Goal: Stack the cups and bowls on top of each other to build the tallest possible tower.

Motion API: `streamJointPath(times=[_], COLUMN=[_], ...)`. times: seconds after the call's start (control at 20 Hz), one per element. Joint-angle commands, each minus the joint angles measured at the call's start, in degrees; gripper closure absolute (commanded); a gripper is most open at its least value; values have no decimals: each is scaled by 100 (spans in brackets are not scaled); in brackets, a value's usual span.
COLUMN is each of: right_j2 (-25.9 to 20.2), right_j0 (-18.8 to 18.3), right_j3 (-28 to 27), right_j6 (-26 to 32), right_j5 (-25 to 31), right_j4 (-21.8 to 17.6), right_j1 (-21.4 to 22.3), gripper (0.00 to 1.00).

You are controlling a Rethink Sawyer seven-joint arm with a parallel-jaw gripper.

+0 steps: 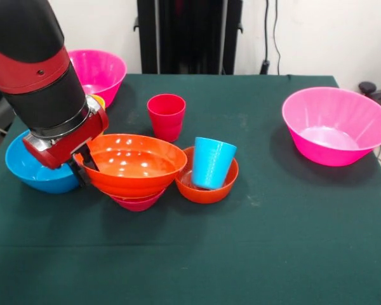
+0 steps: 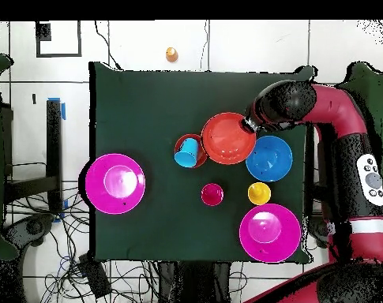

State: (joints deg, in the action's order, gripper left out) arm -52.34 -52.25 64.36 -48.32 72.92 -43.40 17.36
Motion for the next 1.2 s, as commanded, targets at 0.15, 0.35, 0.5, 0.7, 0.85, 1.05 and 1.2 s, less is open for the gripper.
streamJointPath(times=[0.15, 0.35, 0.5, 0.7, 0.85, 1.05, 1.2], right_j2=[413, 425, 456, 507, 587, 798, 1025], right_j0=[143, 117, 110, 144, 171, 435, 688], right_j3=[357, 415, 465, 463, 607, 1097, 1541], right_j6=[701, 746, 676, 684, 368, -1486, -2378], right_j5=[295, 219, 167, 140, -72, -725, -625], right_j4=[225, 312, 413, 455, 441, 601, 849], right_j1=[29, 29, 31, 28, 212, 909, 1697], gripper=[100, 0, 0, 0, 0, 0, 0])
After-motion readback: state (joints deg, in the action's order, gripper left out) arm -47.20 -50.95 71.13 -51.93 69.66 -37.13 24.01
